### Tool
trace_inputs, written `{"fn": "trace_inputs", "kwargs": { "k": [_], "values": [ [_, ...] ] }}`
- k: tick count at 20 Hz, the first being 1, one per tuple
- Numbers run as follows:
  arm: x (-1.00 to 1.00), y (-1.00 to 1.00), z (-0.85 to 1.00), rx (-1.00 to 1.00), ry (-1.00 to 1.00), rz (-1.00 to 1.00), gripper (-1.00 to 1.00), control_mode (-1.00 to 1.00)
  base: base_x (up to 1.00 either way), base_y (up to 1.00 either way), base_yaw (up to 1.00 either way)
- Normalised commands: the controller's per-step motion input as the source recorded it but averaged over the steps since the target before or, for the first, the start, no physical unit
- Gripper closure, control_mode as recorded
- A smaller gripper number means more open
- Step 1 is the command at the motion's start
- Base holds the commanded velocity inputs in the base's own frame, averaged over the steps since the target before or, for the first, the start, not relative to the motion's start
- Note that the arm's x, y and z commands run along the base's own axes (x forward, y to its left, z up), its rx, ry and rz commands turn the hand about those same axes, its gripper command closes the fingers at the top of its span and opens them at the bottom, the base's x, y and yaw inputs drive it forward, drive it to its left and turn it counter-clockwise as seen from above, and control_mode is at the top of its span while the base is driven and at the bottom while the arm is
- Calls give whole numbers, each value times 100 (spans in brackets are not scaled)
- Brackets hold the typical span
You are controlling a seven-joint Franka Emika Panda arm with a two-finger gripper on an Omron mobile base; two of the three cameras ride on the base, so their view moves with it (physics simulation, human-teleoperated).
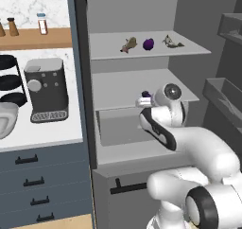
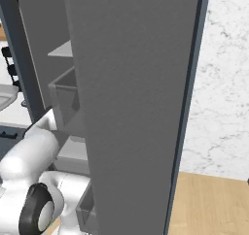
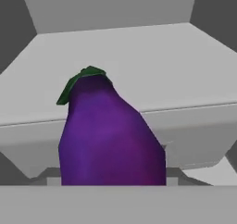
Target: Place one eggplant and one fish in each tupperware on the nearby counter, to pack two identical lunches.
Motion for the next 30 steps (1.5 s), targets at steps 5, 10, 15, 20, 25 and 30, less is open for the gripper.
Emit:
{"fn": "trace_inputs", "kwargs": {
  "k": [5,10,15,20,25,30],
  "values": [
    [-93,0,85,0,3,0,100,-100,0,0,0],
    [-100,0,42,0,11,0,100,-100,0,0,0],
    [-100,0,1,0,13,0,100,-100,0,0,0],
    [-20,0,0,0,2,0,100,100,-79,17,0],
    [0,0,0,0,0,0,100,100,-56,91,4],
    [0,0,0,0,0,0,100,100,0,100,0]
  ]
}}
